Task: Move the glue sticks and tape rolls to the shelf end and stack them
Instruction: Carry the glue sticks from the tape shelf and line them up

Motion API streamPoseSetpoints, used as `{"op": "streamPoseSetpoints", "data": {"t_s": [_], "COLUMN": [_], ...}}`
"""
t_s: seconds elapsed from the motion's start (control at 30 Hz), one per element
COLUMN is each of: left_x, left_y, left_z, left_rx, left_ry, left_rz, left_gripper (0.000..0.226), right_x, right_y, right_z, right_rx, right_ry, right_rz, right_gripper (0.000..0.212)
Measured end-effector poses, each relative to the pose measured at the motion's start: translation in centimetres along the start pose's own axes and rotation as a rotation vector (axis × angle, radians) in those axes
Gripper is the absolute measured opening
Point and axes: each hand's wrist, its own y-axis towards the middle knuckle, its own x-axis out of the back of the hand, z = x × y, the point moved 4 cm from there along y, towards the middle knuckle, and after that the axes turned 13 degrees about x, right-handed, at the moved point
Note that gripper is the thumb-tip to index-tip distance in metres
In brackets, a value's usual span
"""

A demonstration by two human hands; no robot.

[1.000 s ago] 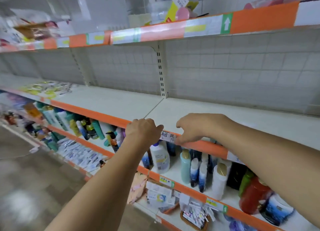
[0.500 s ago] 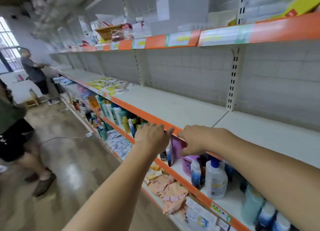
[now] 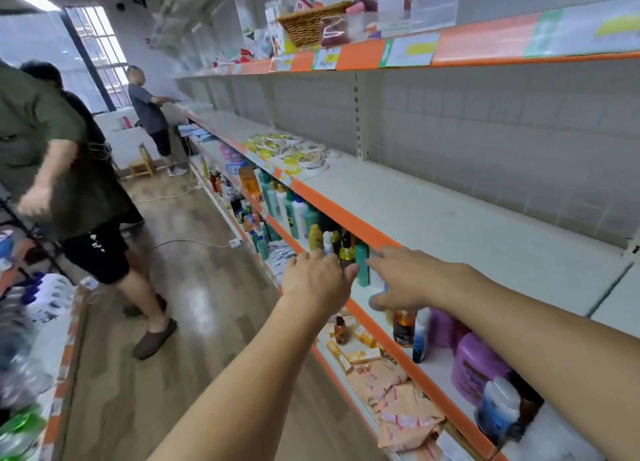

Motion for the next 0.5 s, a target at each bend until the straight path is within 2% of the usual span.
{"op": "streamPoseSetpoints", "data": {"t_s": [0.17,0.33,0.5], "left_x": [-0.2,0.1,0.4], "left_y": [7.5,15.7,23.9], "left_z": [3.4,6.4,8.7], "left_rx": [0.067,0.103,0.146], "left_ry": [-0.004,-0.001,-0.017], "left_rz": [-0.010,0.012,-0.013], "left_gripper": [0.066,0.062,0.062], "right_x": [0.8,2.6,4.5], "right_y": [9.0,18.2,27.2], "right_z": [-1.5,-3.9,-5.8], "right_rx": [0.047,0.069,0.091], "right_ry": [-0.001,0.082,0.063], "right_rz": [0.000,0.011,-0.010], "right_gripper": [0.067,0.051,0.055]}}
